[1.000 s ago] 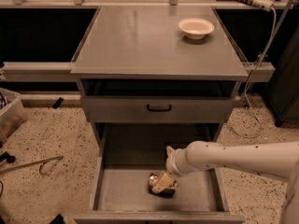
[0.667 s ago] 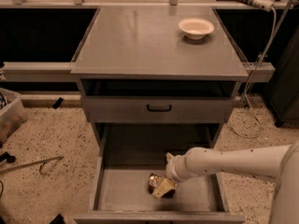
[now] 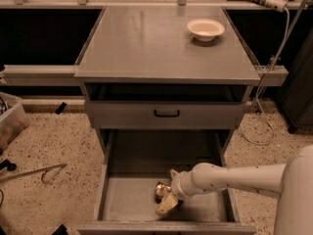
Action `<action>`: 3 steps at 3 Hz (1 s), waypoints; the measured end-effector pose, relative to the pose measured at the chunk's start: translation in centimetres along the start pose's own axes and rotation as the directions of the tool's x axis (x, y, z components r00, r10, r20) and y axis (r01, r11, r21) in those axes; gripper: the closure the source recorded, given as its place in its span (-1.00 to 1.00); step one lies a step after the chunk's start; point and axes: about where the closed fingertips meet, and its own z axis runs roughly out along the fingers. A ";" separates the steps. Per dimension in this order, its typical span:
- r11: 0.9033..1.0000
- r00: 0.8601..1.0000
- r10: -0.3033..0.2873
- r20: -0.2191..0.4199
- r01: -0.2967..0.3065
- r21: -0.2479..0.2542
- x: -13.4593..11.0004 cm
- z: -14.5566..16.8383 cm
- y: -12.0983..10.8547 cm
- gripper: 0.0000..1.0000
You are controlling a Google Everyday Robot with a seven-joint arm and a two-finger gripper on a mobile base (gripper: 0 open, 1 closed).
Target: Pick orange can from middle drawer and place on counter
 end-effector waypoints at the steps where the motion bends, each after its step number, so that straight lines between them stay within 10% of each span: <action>1: 0.999 1.000 -0.009 0.011 0.009 -0.032 0.0 2.1 0.6 -1.00; 3: 0.999 1.000 -0.008 0.011 0.008 -0.033 0.0 2.2 0.6 -0.16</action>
Offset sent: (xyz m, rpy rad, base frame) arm -0.0007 0.0123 -0.0143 0.0154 0.0122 0.0223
